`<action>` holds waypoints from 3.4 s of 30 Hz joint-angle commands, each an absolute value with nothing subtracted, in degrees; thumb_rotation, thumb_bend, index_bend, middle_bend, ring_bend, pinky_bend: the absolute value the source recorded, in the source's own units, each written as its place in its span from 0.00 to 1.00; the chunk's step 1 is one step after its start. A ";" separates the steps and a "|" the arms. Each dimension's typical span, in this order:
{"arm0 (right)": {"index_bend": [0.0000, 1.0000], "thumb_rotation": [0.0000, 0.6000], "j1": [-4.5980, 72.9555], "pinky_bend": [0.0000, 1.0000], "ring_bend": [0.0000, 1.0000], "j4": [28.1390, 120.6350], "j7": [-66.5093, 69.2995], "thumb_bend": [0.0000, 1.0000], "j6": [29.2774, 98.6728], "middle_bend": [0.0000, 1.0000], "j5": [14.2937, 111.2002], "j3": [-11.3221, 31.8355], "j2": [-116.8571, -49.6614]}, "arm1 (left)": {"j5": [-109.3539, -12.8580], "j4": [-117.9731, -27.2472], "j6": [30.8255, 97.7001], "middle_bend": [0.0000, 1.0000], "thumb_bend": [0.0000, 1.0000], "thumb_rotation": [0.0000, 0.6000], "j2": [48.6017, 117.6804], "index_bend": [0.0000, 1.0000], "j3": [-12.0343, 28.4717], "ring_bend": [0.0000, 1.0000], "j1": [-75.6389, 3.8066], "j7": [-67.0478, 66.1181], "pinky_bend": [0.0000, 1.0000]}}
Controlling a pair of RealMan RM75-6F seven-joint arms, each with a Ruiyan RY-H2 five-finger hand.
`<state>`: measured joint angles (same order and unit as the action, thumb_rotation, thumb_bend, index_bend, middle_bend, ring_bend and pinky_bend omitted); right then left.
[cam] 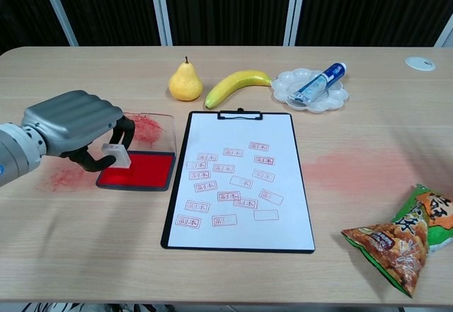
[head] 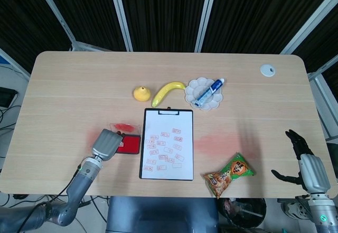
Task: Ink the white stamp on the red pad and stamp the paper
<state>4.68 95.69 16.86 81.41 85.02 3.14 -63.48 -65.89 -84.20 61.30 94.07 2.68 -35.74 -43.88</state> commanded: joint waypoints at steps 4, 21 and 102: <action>0.02 1.00 4.68 0.22 0.00 95.75 16.86 0.12 81.36 0.00 85.02 3.13 -63.46 | -65.35 -83.76 60.93 0.78 0.57 1.00 94.53 0.74 2.59 0.89 -36.03 -44.52 1.00; 0.02 1.00 4.68 0.22 0.00 95.78 17.09 0.12 81.31 0.00 84.97 3.19 -63.43 | -64.30 -83.47 60.46 0.79 0.57 1.00 95.14 0.75 2.44 0.89 -36.67 -45.54 1.00; 0.02 1.00 4.69 0.22 0.00 95.87 17.40 0.12 81.07 0.00 84.54 3.43 -63.39 | -60.54 -82.68 60.82 0.79 0.57 1.00 97.91 0.75 3.14 0.89 -40.26 -50.47 1.00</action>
